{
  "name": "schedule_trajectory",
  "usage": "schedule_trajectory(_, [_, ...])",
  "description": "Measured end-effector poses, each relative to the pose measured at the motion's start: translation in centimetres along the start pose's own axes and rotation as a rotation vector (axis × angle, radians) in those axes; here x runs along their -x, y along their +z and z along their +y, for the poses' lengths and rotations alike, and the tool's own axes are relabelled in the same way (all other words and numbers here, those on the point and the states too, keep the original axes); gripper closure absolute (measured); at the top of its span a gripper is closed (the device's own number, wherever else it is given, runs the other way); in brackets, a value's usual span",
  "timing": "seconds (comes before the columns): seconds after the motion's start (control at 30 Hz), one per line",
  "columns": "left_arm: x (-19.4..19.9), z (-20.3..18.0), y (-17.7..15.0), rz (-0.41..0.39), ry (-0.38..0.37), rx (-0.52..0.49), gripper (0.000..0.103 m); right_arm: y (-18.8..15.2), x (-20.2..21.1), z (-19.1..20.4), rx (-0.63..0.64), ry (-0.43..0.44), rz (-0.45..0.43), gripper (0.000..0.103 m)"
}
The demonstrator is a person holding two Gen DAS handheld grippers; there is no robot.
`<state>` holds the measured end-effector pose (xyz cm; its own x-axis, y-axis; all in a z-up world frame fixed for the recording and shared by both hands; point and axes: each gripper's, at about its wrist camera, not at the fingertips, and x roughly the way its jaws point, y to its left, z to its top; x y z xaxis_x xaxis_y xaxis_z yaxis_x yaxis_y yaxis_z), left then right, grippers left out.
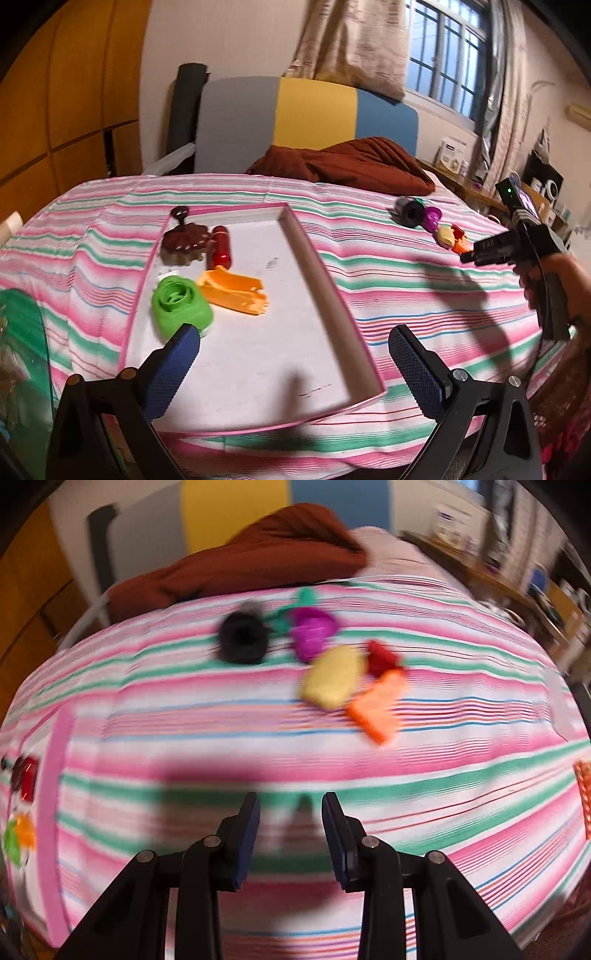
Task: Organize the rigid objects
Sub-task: 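Move the right tool back to the toys and grasp the orange block stack, then grasp the yellow egg-shaped toy with the left tool while the right tool holds the orange blocks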
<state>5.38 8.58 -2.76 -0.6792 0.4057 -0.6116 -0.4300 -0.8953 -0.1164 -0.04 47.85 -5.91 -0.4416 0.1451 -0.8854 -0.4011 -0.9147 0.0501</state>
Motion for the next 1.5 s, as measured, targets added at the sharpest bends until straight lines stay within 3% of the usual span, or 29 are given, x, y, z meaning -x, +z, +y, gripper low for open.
schedule_trajectory(0.13, [0.1,-1.0,0.2,0.001,-0.011,-0.018,0.000,1.5,-0.2,-5.4,-0.160,-0.039,-0.056,0.067])
schedule_trajectory(0.33, [-0.2,-2.5,0.1,0.016,-0.020,-0.060,0.000,3.7,-0.8,-9.9,-0.338,0.010,-0.095,0.066])
schedule_trajectory(0.57, [-0.8,-4.5,-0.1,0.033,-0.024,-0.132,0.000,5.6,-3.2,-9.1,-0.351,0.075,-0.076,0.066])
schedule_trajectory(0.83, [-1.3,-6.6,0.0,0.040,-0.033,-0.182,0.000,5.9,-5.3,-7.6,-0.272,0.113,-0.005,0.067])
schedule_trajectory(1.2, [-5.0,-10.2,2.7,0.079,-0.107,-0.168,0.000,4.3,-3.9,-9.8,-0.352,0.051,0.067,0.071])
schedule_trajectory(1.37, [-7.9,-13.4,4.5,0.095,-0.134,-0.199,0.000,4.2,-3.8,-11.6,-0.390,-0.019,0.072,0.072])
schedule_trajectory(1.5, [-10.9,-16.5,6.1,0.109,-0.131,-0.241,0.000,4.2,-4.2,-12.4,-0.411,-0.007,0.082,0.072])
